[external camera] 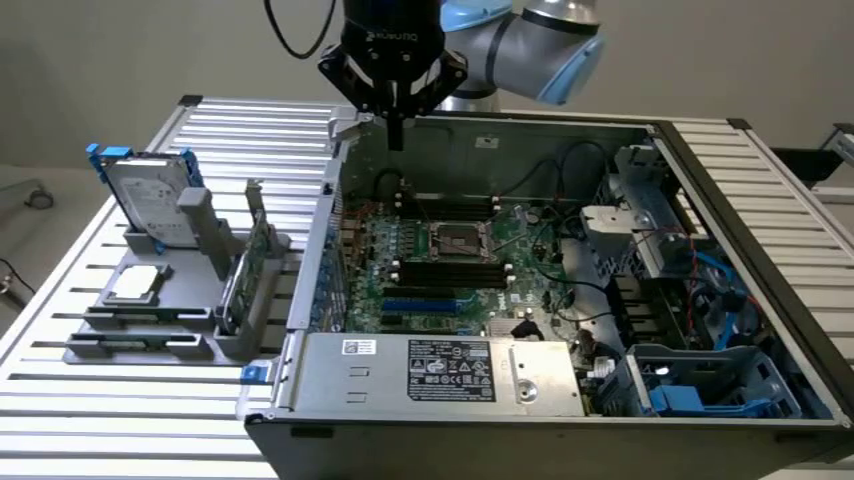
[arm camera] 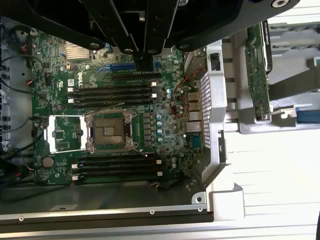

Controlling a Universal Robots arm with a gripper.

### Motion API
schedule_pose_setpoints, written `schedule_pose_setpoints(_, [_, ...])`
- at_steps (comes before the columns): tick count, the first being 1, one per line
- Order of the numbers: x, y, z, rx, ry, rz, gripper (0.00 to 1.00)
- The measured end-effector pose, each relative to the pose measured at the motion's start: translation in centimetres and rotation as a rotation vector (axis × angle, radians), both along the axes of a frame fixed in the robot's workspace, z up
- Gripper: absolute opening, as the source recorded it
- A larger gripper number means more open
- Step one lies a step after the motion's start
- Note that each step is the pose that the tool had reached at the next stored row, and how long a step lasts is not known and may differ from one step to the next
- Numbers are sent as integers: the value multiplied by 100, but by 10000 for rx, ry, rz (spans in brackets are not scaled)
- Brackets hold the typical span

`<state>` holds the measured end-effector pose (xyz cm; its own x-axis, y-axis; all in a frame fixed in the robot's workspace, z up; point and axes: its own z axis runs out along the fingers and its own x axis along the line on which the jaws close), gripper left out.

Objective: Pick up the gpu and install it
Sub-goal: 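Reach for the gpu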

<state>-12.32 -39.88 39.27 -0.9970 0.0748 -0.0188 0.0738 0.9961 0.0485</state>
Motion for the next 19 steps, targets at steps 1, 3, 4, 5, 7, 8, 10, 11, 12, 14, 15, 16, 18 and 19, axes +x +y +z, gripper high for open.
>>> schedule_pose_setpoints(1, [-40,0,1,-1,3,3,11])
schedule_pose_setpoints(3, [-129,0,-1,2,13,3,11])
schedule_pose_setpoints(4, [-176,0,-2,2,21,3,11])
schedule_pose_setpoints(5, [-223,0,-2,2,27,4,11])
schedule_pose_setpoints(7, [-312,0,-3,2,39,3,11])
schedule_pose_setpoints(8, [-357,0,-5,2,44,3,11])
schedule_pose_setpoints(10, [-447,0,-9,2,56,3,11])
schedule_pose_setpoints(11, [-496,0,-13,3,61,3,11])
schedule_pose_setpoints(12, [-541,0,-17,3,67,4,11])
schedule_pose_setpoints(14, [-632,0,-28,3,82,3,11])
schedule_pose_setpoints(15, [-676,0,-33,2,92,2,11])
schedule_pose_setpoints(16, [-722,0,-39,1,104,4,11])
schedule_pose_setpoints(18, [-808,0,-55,-4,130,3,11])
schedule_pose_setpoints(19, [-849,0,-63,-9,145,2,11])
